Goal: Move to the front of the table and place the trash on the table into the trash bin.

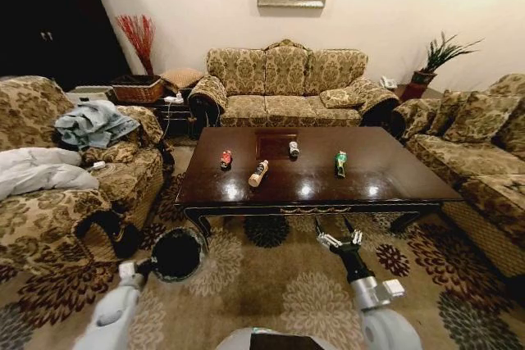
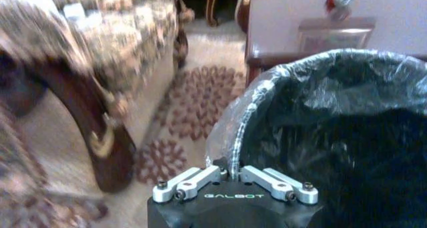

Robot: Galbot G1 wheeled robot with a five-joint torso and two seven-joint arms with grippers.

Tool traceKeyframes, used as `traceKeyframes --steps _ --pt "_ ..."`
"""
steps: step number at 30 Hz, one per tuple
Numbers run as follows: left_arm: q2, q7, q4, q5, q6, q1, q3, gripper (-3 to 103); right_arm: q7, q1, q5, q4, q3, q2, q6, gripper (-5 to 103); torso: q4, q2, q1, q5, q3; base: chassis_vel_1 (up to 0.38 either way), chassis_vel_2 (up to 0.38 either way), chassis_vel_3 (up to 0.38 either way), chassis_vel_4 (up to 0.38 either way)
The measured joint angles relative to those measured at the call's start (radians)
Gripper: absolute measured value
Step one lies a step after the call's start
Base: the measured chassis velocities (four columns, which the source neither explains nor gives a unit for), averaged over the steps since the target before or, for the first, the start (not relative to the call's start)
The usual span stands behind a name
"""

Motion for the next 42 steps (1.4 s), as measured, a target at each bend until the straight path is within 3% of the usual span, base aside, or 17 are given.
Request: traceKeyframes --steps 5,11,23,31,42 --pt "0.014 0.034 -0.186 0.014 0.018 0.126 -0.112 0 -0.006 0.02 0.042 0.007 0.011 -0.015 0.001 100 -0.0005 0.0 0.0 0.0002 0.0 0.0 0.0 0.0 0.0" --pt "0.079 0.073 -0.295 0.007 0.046 0.211 -0.194 0 -0.019 0.035 0.083 -0.002 0.023 -0.032 0.014 100 -0.0005 0.0 0.0 0.0004 0.0 0.0 0.0 0.0 0.0" --pt "0.216 0.108 -0.462 -0.106 0.126 0.185 -0.297 0 -0.015 0.035 0.08 0.077 0.029 -0.049 -0.011 100 -0.0009 0.0 0.0 0.0001 0.0 0.0 0.0 0.0 0.0" --pt "0.235 0.109 -0.51 -0.144 0.154 0.122 -0.331 0 -0.004 0.056 0.049 0.055 0.002 -0.03 -0.026 100 -0.0006 0.0 0.0 0.0005 0.0 -0.035 0.025 0.03 -0.034" --pt "0.317 0.08 -0.452 -0.173 0.132 0.033 -0.355 0 -0.003 0.064 0.04 0.041 -0.018 -0.013 -0.038 100 -0.0011 0.0 0.0 0.0 0.0 -0.199 0.183 0.19 -0.189"
